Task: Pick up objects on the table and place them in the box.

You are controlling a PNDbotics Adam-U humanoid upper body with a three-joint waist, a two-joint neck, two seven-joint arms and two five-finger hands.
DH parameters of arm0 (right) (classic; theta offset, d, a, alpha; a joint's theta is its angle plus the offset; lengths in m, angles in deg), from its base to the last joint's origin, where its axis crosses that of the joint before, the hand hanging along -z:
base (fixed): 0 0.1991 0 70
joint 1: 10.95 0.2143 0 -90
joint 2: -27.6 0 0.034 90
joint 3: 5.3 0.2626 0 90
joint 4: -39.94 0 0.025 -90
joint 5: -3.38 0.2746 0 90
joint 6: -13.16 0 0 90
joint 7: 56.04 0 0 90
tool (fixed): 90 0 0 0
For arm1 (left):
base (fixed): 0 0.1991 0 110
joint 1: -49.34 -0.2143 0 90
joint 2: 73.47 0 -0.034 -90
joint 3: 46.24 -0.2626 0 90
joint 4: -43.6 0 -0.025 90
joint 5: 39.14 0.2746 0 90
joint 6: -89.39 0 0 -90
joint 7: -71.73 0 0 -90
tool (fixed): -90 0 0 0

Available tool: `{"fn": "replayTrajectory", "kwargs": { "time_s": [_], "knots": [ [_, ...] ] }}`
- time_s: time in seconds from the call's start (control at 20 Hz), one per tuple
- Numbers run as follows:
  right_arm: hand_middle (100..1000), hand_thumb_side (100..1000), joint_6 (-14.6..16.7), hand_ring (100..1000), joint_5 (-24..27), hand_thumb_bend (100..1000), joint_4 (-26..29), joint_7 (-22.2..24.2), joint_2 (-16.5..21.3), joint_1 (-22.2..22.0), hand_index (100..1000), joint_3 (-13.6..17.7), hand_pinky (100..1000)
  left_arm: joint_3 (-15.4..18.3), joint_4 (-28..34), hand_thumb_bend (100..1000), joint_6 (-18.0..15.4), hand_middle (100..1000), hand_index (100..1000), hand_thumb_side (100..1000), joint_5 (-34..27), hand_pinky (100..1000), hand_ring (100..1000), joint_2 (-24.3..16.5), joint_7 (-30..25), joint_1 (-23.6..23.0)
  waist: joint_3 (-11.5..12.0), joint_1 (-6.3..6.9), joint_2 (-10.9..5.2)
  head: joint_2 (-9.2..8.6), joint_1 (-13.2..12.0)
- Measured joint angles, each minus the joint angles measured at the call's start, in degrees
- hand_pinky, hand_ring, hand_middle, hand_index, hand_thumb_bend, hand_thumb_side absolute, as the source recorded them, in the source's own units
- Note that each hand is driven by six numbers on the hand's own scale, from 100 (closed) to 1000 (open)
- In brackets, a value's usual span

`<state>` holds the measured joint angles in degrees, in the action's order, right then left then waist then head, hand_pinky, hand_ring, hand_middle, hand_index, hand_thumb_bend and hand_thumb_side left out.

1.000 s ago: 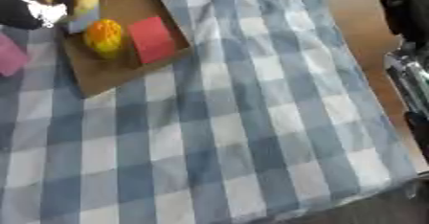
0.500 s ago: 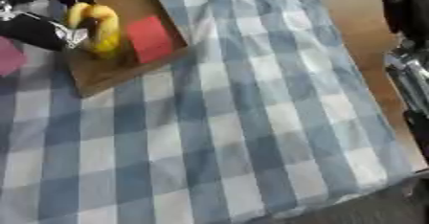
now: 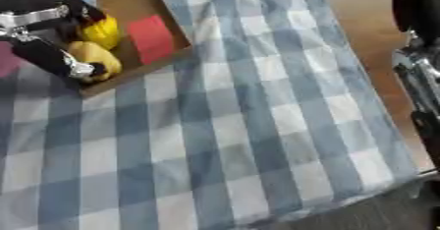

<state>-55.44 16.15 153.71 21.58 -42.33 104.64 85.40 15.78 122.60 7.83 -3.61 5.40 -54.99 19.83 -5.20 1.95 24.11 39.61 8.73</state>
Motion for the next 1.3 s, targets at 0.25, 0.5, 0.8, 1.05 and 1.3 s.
{"fn": "replayTrajectory", "kwargs": {
  "time_s": [0.25,0.5,0.8,1.05,1.3],
  "knots": [
    [691,528,0.0,719,0.05,100,0.0,0.0,0.0,-0.52,752,0.01,734,1.03,2.34,588,-0.23,846,938,414,2.6,884,839,-0.09,-1.31,-0.59,0.49,-0.31,-0.46,0.35,0.13],
    [691,528,-0.04,720,0.05,100,0.0,-0.12,0.0,-1.86,752,0.35,735,5.01,13.15,408,2.7,780,882,347,-0.77,858,780,-2.68,1.73,-1.33,2.15,-0.41,-1.63,1.23,0.8],
    [692,528,0.13,720,-0.19,100,0.0,-1.0,0.05,-3.56,752,0.97,735,10.41,26.52,397,7.49,768,865,322,-5.06,855,782,-11.76,4.11,-6.0,4.43,-0.42,-2.42,1.71,2.01],
    [691,528,0.11,719,-0.61,100,0.0,-1.64,0.07,-4.16,751,1.08,734,12.39,30.13,492,10.47,789,895,349,-7.04,874,806,-17.52,3.99,-10.95,5.45,-0.71,-2.45,1.73,2.31],
    [691,528,0.1,719,-0.99,100,0.0,-1.67,0.06,-4.17,751,1.04,734,11.46,26.34,750,11.74,818,912,415,-7.02,912,848,-18.78,1.96,-12.65,5.16,-1.07,-2.36,1.66,1.95]
  ]
}}
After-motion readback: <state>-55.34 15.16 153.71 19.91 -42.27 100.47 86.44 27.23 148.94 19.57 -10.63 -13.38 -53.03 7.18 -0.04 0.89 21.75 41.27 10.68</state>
